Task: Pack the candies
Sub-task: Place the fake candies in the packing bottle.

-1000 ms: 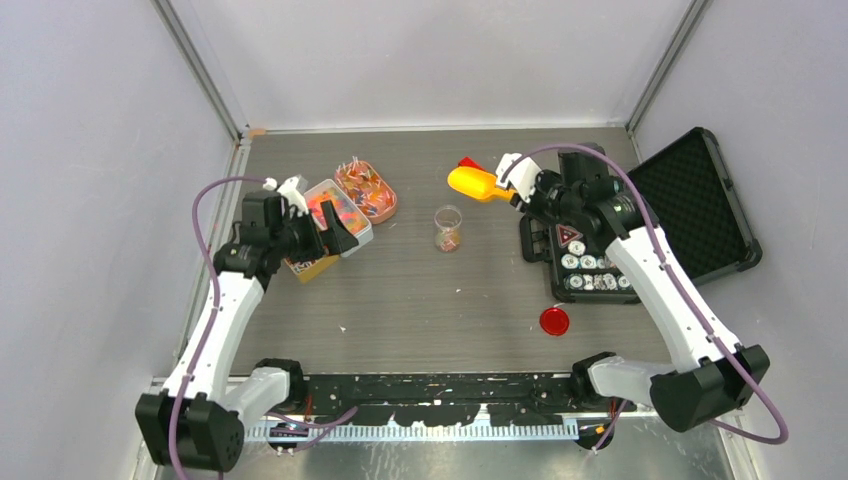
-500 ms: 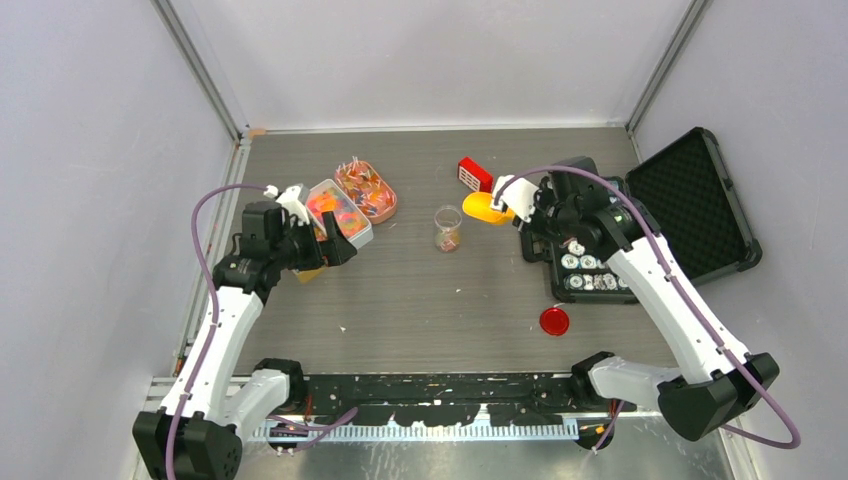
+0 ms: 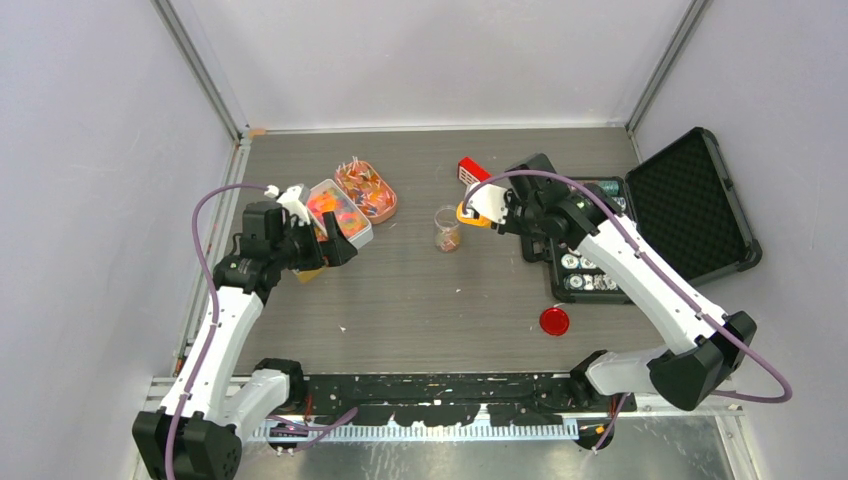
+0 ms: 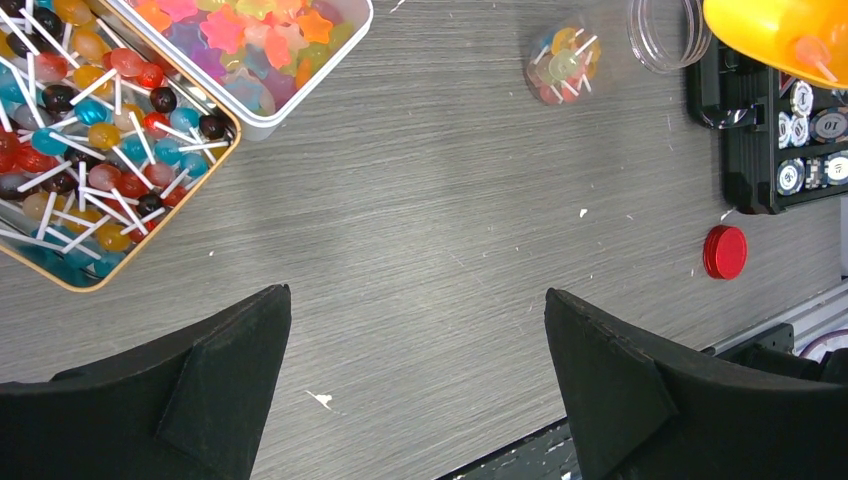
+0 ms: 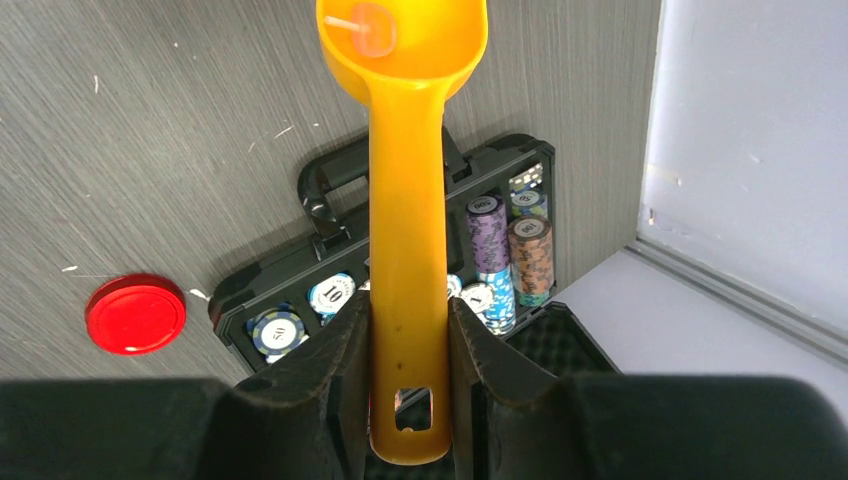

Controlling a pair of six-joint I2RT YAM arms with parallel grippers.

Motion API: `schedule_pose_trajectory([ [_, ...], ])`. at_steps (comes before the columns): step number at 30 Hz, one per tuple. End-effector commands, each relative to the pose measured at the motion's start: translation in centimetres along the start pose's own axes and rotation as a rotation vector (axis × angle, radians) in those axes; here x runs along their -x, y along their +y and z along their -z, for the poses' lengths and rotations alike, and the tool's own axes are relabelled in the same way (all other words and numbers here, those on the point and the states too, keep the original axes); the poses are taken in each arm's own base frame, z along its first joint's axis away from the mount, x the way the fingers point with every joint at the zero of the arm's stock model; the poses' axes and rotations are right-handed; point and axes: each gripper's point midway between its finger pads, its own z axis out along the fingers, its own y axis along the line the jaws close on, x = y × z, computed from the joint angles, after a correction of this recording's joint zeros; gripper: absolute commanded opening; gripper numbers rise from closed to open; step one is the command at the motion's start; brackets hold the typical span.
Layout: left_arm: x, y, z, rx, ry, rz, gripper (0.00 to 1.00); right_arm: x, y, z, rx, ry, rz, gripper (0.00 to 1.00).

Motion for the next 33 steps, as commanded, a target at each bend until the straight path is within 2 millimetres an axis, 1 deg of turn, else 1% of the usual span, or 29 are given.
schedule_pose_trajectory([
  [1, 1.2, -0.9, 0.4, -0.031, -0.040, -0.037, 1.00, 1.1, -2.5, 1.8, -0.086, 0.000, 0.028, 0.00],
  [6, 1.2, -0.9, 0.4, -0.030, -0.038, -0.038, 1.00, 1.0, -2.6, 1.8, -0.089, 0.063, 0.077, 0.00],
  [12, 1.2, -1.0, 0.6, -0.030, -0.042, -0.041, 1.00, 1.3, -2.7, 2.2, -0.102, 0.093, 0.128, 0.00],
  [21, 1.1, -0.9, 0.6, -0.026, -0.042, -0.039, 1.00, 2.5, -3.0, 2.5, -0.141, 0.105, 0.186, 0.00],
  [24, 1.1, -0.9, 0.7, -0.027, -0.041, -0.040, 1.00, 2.6, -3.2, 2.7, -0.150, 0.123, 0.198, 0.00],
  [33, 1.1, -0.7, 0.8, -0.013, -0.042, -0.039, 1.00, 3.4, -3.5, 3.1, -0.171, 0.098, 0.157, 0.00],
])
